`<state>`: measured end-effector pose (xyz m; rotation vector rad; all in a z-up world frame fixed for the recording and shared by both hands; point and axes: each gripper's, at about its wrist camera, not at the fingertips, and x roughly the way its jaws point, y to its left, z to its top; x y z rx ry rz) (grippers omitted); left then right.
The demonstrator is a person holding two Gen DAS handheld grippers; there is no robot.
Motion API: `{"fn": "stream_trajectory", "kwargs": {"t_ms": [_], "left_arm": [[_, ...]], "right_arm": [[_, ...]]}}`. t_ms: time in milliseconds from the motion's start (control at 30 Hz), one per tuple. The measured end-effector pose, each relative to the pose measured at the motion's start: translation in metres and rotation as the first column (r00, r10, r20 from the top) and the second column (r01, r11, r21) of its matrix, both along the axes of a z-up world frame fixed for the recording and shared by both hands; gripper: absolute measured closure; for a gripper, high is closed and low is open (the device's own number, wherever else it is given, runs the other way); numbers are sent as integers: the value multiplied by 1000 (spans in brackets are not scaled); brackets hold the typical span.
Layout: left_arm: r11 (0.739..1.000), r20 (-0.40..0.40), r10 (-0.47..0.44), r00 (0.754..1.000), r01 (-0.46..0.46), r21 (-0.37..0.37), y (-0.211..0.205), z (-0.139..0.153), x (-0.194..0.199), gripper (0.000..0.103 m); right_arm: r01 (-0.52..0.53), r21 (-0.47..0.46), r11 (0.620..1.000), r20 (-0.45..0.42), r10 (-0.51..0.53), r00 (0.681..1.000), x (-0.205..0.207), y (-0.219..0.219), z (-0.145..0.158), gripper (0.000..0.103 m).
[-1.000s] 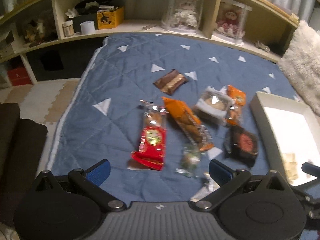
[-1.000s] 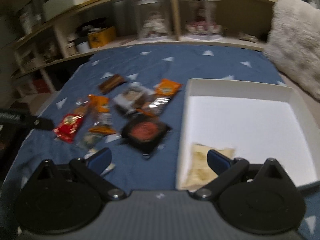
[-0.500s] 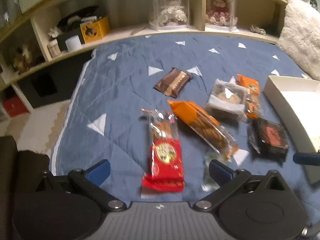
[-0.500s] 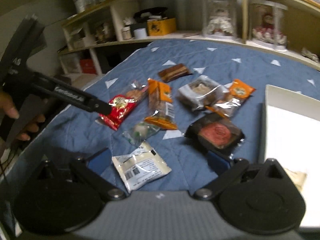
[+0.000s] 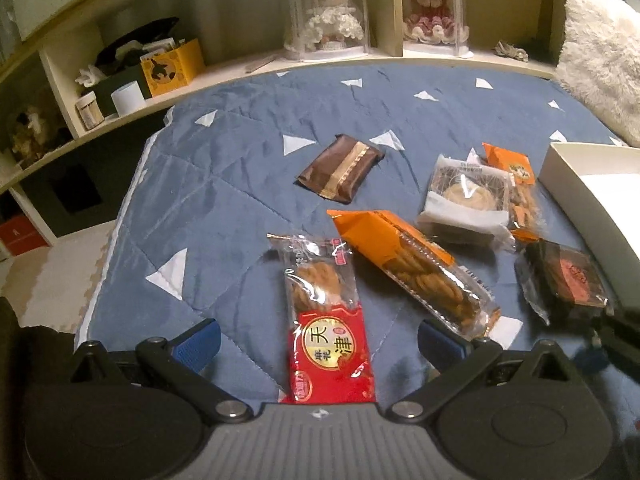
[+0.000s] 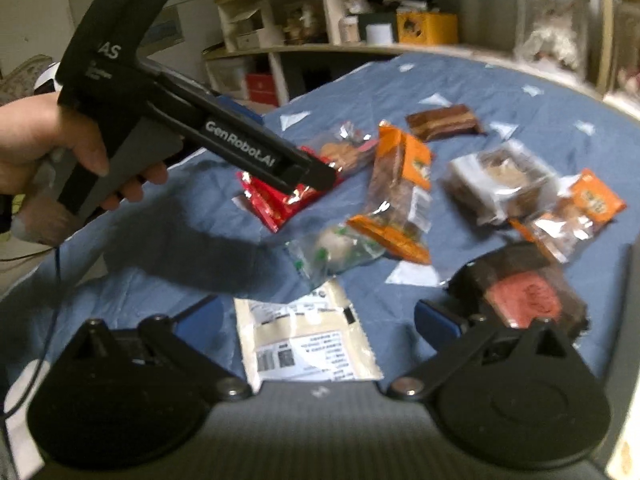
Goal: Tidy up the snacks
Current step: 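Grasp the red cookie pack with the left gripper while the right grasps the white label packet, then lift both held packs and carry them over the white tray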
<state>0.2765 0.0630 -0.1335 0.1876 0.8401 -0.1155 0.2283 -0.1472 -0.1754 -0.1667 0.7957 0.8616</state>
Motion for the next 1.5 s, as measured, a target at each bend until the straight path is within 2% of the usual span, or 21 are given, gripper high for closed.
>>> {"fn": "stream_trajectory", "kwargs": {"t_ms": [100, 167, 300, 400, 533, 633, 767, 900, 1233, 1333, 1500], "left_arm": [[1000, -4, 12, 1000, -12, -22, 4, -4, 3, 0], [999, -19, 10, 1000, -11, -33, 5, -7, 6, 4], [1000, -30, -1, 1000, 1, -6, 4, -11, 8, 12], [1000, -39, -21, 999, 21, 4, 3, -13, 9, 21], [999, -60, -45, 997, 45, 11, 3, -15, 9, 34], [999, -76, -43, 996, 43, -3, 7, -12, 9, 45], [999, -104, -45, 994, 45, -10, 9, -8, 7, 57], [998, -145, -69, 987, 68, -11, 11, -3, -3, 57], [993, -304, -111, 946, 121, 15, 12, -8, -44, 56], [992, -295, -109, 949, 123, 29, 10, -6, -50, 56], [993, -238, -79, 968, 98, 71, 5, -1, -47, 54]], "right_arm": [[-47, 1, 999, -81, 47, 996, 1, 1, -2, 1], [-109, -6, 994, -107, 107, 988, -7, 4, 3, 1], [-180, 3, 984, -146, 178, 973, -25, 11, 14, 1], [-132, -22, 991, -141, 128, 982, -32, 17, 17, 1], [-21, -55, 998, -119, 15, 993, -29, 22, 11, 11], [10, -105, 994, -64, -17, 998, -33, 30, 8, 20], [36, -106, 994, -47, -41, 998, -40, 25, 7, 30], [62, -99, 993, -58, -68, 996, -42, 15, 10, 36], [120, -121, 985, -66, -129, 989, -50, -6, 16, 39], [150, -135, 979, -70, -160, 985, -48, -11, 15, 40], [188, -140, 972, -85, -201, 976, -51, -20, 16, 41]]}}
